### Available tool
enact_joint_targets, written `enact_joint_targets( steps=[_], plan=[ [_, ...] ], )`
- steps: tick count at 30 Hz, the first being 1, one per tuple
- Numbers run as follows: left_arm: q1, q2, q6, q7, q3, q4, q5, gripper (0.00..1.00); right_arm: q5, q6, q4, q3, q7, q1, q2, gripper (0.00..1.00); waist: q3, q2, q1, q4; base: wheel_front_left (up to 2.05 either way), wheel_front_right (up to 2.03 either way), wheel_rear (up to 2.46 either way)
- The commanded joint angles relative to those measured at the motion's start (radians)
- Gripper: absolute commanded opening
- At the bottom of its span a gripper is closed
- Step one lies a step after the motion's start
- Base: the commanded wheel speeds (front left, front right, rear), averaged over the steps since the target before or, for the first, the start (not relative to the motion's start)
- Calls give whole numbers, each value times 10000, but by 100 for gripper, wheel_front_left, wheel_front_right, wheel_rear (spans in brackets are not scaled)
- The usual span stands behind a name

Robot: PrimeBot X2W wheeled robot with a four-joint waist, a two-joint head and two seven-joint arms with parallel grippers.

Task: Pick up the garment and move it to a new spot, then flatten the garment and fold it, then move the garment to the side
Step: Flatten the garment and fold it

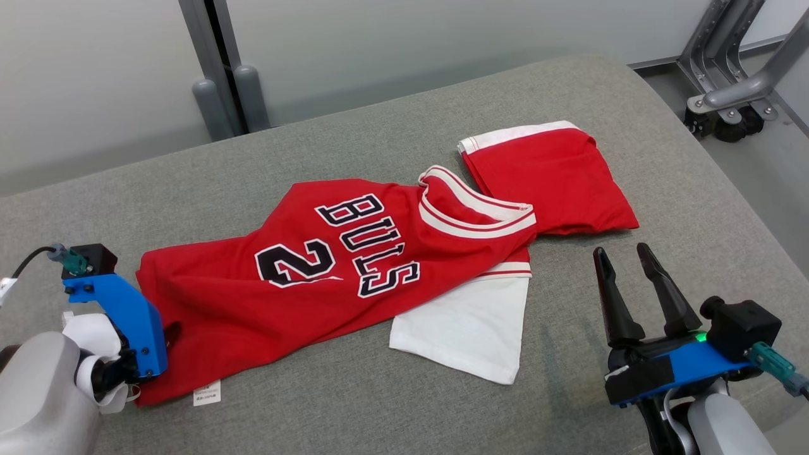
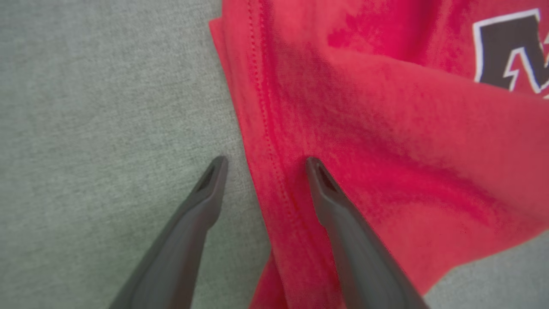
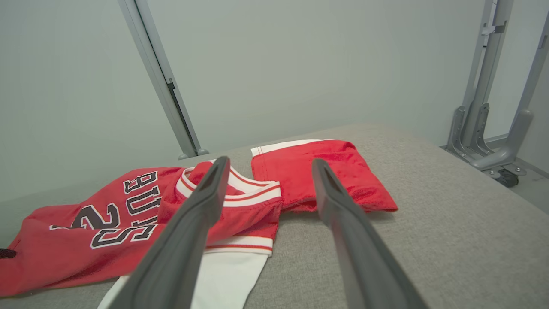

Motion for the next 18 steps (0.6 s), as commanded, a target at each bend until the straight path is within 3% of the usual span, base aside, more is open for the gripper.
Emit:
enact_joint_targets(
  steps=[1,3,4,5,6,13,18],
  plan=[
    [-243,17,-13,275,-200,254,-72,100,91,1,43,-8,-44,-157,3,100,51,-2,-1,-36,0,0,0],
    [-273,-50,-13,653,-438,371,-310,100,98,1,62,-14,-44,-190,20,100,105,-2,-1,-58,0,0,0],
    [-311,-80,-15,735,-497,349,-466,38,99,1,65,-24,-44,-197,21,100,132,-2,-1,-59,0,0,0],
    [-413,-71,-15,676,-529,272,-561,11,97,1,60,-38,-42,-207,25,100,169,-2,-1,-54,0,0,0],
    [-502,-37,-15,627,-590,213,-642,0,95,1,54,-42,-44,-217,32,100,197,-2,-1,-49,0,0,0],
    [-1452,463,-13,-441,1,71,-1238,0,80,1,-61,23,-42,-339,-8,100,573,-2,-1,-12,0,0,0],
    [-2161,898,386,-1369,458,372,-1093,0,103,1,-107,130,-42,-500,-95,100,975,-2,-1,-77,0,0,0]
  ],
)
